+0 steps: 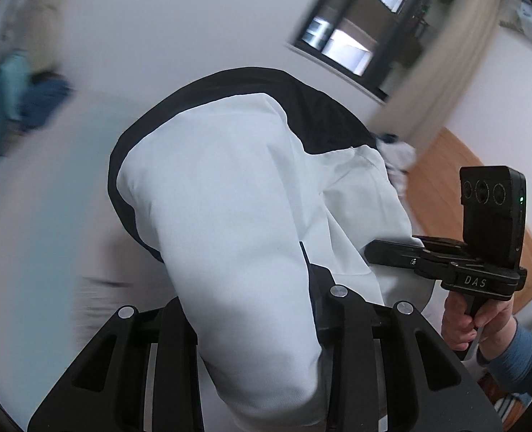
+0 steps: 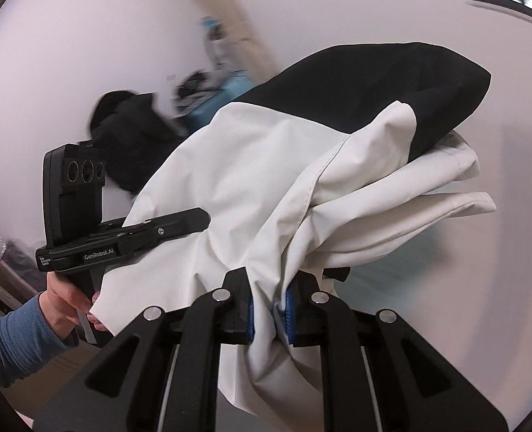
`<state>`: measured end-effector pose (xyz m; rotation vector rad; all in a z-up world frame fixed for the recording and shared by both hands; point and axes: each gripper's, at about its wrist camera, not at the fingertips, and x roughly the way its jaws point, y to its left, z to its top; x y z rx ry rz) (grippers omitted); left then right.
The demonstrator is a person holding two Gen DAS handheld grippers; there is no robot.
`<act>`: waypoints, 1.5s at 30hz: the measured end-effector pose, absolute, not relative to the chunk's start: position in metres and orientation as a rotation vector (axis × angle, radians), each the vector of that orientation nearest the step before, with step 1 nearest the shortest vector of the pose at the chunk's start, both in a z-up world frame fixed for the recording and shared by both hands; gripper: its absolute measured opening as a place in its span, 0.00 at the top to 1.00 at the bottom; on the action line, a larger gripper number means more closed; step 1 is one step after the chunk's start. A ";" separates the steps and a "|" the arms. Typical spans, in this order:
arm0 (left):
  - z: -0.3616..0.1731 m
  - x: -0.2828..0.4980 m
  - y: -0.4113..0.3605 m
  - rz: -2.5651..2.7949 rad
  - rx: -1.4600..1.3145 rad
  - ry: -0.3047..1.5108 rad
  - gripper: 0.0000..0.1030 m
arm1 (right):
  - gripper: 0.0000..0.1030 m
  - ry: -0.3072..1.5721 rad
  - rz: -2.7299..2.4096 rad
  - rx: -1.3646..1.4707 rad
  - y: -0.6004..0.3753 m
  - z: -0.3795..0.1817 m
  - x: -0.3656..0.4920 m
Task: Fold large clothes
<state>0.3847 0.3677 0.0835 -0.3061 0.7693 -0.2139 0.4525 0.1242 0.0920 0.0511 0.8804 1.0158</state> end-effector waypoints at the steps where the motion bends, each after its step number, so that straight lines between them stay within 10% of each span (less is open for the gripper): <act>1: 0.091 0.367 0.402 -0.177 -0.300 0.770 0.70 | 0.89 0.878 1.055 0.048 0.164 0.095 0.441; 13: -0.035 0.217 0.666 0.135 -0.279 0.863 0.70 | 0.89 1.041 1.209 -0.086 0.470 -0.039 0.347; 25: -0.104 0.174 0.646 0.261 -0.138 0.880 0.56 | 0.80 1.181 1.046 -0.155 0.493 -0.158 0.320; 31: -0.050 0.121 0.602 0.436 -0.117 0.758 0.09 | 0.24 1.026 1.000 -0.124 0.436 -0.104 0.302; 45: 0.097 -0.034 0.407 0.599 -0.188 0.725 0.05 | 0.07 0.730 0.895 -0.228 0.229 0.081 0.131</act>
